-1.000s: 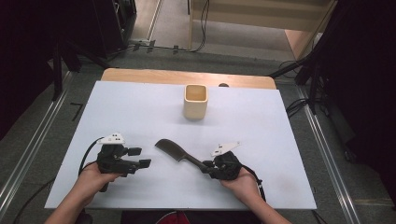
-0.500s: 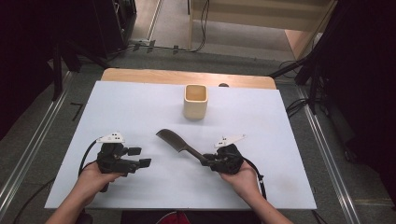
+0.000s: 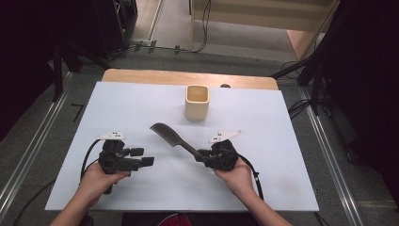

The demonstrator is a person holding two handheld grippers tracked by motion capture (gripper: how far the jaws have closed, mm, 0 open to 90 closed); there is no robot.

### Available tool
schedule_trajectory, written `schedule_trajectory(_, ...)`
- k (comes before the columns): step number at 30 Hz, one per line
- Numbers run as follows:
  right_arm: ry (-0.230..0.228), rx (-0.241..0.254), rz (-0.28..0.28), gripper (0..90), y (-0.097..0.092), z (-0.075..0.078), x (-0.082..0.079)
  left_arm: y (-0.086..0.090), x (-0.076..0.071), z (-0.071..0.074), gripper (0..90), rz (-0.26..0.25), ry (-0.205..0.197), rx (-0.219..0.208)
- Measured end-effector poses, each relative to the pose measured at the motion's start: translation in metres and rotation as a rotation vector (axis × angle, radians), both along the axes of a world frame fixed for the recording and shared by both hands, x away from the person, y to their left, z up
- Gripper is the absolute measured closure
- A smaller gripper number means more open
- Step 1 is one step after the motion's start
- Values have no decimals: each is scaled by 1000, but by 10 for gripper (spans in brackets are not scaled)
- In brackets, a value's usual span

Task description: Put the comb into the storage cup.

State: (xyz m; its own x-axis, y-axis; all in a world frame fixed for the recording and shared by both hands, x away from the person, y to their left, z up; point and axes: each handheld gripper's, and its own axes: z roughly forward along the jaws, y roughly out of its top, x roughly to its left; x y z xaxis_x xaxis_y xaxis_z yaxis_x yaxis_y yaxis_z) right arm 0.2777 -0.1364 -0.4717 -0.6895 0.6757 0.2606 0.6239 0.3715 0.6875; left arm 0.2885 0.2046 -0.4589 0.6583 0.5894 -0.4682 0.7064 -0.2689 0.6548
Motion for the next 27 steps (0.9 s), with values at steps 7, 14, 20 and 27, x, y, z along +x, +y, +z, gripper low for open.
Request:
schedule_trajectory(7, -14, 13, -10, 703, 16, 5, 6, -5, 1, 1, 284, 27, 6, -5)
schedule_trajectory(14, -17, 25, -31, 703, 29, 7, 13, -10, 4, 2, 285, 41, -2, 3)
schedule_trajectory(20, -18, 39, -42, 703, 37, 8, 18, -14, 7, 4, 284, 55, 24, -19)
schedule_trajectory(27, -37, 43, -66, 703, 46, 11, 23, -20, 13, 7, 284, 82, 15, -7)
